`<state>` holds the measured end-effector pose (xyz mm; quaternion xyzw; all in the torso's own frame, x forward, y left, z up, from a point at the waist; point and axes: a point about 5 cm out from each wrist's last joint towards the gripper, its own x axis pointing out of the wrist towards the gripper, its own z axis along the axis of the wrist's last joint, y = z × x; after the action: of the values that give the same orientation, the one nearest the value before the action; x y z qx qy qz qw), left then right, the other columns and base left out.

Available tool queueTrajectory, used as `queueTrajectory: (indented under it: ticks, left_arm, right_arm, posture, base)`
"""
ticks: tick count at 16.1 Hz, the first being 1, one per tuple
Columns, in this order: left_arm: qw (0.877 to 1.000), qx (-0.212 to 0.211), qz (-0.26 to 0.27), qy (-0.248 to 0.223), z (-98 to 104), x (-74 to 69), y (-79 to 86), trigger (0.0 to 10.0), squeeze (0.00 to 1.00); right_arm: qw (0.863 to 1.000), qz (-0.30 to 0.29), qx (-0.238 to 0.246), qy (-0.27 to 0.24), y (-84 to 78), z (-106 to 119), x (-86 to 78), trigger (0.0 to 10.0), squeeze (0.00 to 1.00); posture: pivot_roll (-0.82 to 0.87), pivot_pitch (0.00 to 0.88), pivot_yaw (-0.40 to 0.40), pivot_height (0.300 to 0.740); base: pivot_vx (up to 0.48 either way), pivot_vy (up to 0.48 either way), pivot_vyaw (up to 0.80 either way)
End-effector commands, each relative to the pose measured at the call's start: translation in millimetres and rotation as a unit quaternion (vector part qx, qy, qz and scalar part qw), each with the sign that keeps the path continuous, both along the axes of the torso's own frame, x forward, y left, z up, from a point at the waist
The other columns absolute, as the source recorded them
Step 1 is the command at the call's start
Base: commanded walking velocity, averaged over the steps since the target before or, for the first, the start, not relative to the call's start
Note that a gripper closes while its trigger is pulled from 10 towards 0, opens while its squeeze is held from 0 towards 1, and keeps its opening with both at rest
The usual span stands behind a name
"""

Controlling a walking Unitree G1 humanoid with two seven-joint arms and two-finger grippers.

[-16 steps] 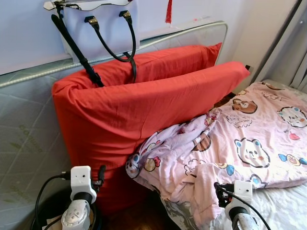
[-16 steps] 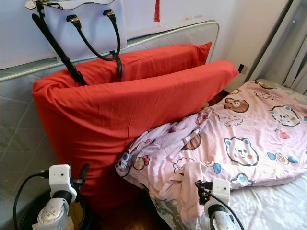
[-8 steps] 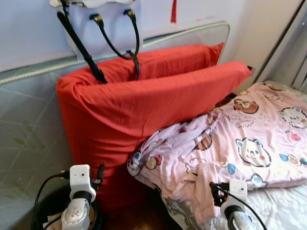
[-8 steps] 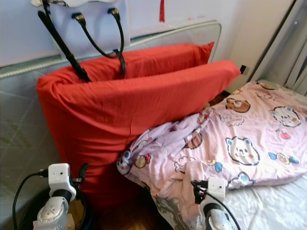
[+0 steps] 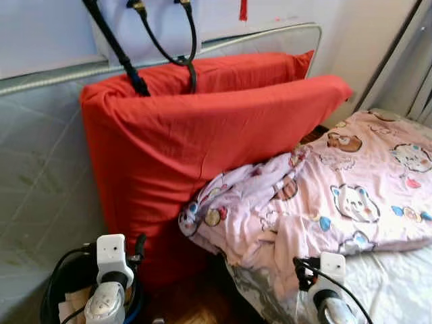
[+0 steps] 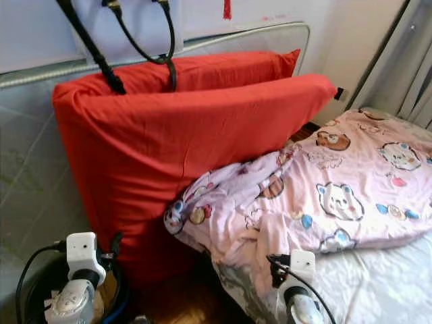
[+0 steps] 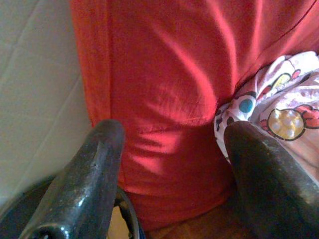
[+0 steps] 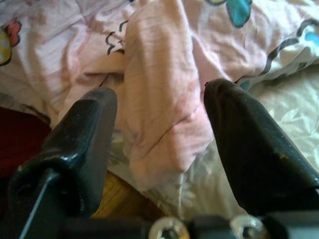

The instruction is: Clean up the room

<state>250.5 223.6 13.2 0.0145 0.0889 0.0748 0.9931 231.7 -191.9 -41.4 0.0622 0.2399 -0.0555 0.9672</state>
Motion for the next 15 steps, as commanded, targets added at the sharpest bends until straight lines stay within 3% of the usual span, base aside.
queueTrajectory:
  ticks: [1, 15]
  left_arm:
    - [1.0, -0.001, -0.004, -0.006, 3.8, 2.3, -1.8, 10.0, 0.0]
    - [1.0, -0.003, -0.013, 0.0, 5.1, 2.5, -4.6, 10.0, 0.0]
  right_arm:
    - [1.0, -0.002, 0.0, 0.004, 0.2, 0.8, 2.6, 10.0, 0.0]
    - [1.0, 0.006, 0.004, 0.007, 7.4, 1.7, 7.0, 10.0, 0.0]
  posture:
    - [0.1, 0.0, -0.073, 0.662]
    - [0.1, 0.0, -0.062, 0.637]
  base:
    - [0.0, 0.0, 0.0]
    - [0.0, 0.0, 0.0]
